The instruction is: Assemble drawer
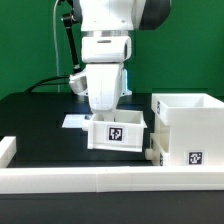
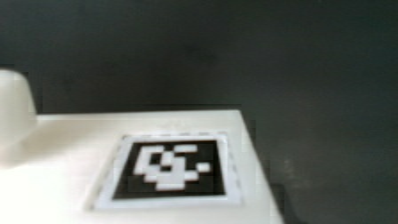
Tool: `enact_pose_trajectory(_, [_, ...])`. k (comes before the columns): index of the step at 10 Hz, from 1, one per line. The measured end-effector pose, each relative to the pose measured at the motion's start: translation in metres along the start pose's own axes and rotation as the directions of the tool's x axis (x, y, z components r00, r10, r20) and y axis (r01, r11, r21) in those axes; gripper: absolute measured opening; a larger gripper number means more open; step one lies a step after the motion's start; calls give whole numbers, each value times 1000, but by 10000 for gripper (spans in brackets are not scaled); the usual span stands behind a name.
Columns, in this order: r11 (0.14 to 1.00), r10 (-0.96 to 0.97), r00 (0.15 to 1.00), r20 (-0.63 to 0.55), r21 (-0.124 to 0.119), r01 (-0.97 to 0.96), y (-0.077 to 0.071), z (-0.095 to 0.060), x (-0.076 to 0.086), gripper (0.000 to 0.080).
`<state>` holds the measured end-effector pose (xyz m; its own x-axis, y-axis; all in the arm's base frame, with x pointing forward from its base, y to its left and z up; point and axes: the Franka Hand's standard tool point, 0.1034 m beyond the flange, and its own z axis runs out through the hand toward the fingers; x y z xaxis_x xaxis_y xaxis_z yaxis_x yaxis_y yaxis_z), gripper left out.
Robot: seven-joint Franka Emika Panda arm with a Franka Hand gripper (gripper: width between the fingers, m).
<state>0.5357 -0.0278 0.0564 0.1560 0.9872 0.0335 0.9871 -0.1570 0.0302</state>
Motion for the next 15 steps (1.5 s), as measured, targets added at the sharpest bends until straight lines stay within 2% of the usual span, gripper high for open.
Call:
enact_pose_trajectory(2, [1000, -16, 1000, 0, 6, 16, -1, 1, 1, 41])
enact_pose_trajectory(4, [995, -85, 996, 0, 45, 85, 1, 0, 12, 41])
enact_pose_trajectory(8, [996, -83, 997, 0, 46, 83, 1, 1, 12, 41])
enact_pose_trajectory(9, [995, -87, 996, 0, 58, 86, -1, 0, 14, 41])
enact_pose_trajectory(10, [992, -90, 996, 2, 85, 89, -3, 0, 15, 41])
enact_pose_trajectory(14, [992, -93, 996, 0, 85, 93, -3, 0, 18, 41])
enact_pose_trajectory(15, [993, -93, 996, -1, 78, 93, -2, -1, 18, 41])
